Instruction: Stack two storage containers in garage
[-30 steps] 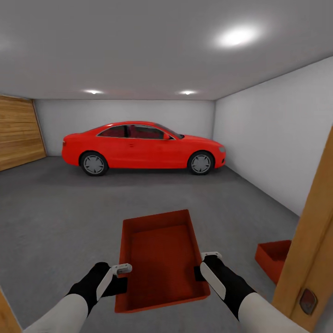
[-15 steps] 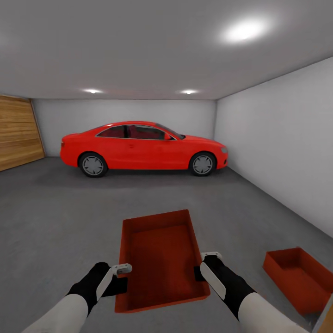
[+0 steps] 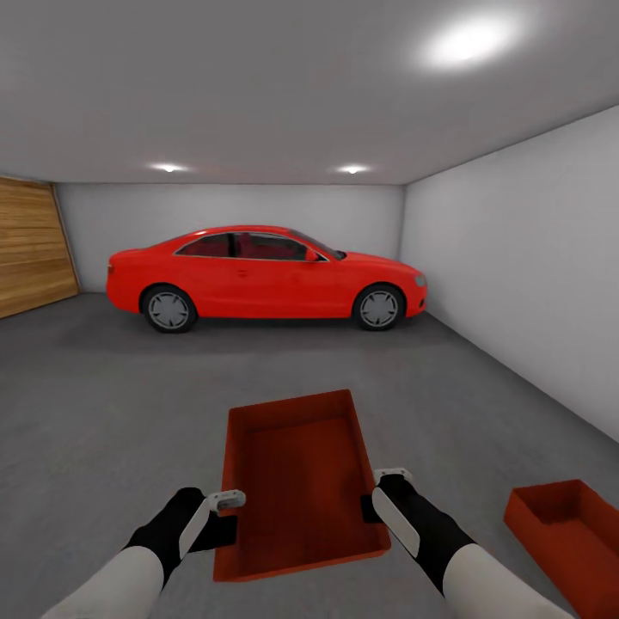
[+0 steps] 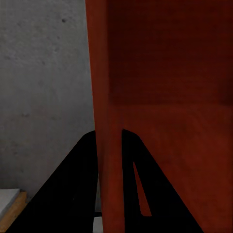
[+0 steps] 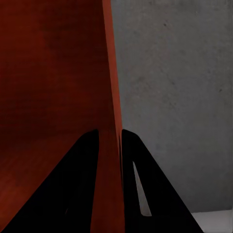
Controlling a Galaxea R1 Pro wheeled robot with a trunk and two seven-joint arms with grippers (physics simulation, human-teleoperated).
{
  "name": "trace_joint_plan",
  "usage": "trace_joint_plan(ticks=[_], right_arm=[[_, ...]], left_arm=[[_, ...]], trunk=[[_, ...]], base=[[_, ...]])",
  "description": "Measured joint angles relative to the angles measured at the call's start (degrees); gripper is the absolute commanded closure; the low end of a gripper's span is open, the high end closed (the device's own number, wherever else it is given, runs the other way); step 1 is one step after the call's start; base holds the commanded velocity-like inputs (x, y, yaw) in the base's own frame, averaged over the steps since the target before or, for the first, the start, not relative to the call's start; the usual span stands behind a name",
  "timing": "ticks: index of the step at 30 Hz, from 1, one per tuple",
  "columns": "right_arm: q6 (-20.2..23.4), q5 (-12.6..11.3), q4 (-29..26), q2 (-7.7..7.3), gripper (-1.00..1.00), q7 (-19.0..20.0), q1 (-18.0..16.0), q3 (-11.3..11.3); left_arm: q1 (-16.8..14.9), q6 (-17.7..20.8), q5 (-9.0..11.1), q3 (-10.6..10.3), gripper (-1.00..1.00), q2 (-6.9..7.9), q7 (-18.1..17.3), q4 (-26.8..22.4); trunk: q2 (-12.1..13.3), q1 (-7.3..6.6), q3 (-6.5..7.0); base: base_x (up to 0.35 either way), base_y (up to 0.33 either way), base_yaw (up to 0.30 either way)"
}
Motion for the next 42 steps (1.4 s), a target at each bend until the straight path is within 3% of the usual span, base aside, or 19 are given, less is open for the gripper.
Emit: trace_joint_plan(ticks=[42], right_arm=[[0.0,0.0,0.0,0.0,1.0,0.0,0.0,0.0]], left_arm=[[0.0,0.0,0.0,-0.1,1.0,0.02,0.0,0.0]], trunk=[[0.0,0.0,0.0]], base=[[0.334,0.012,0.0]])
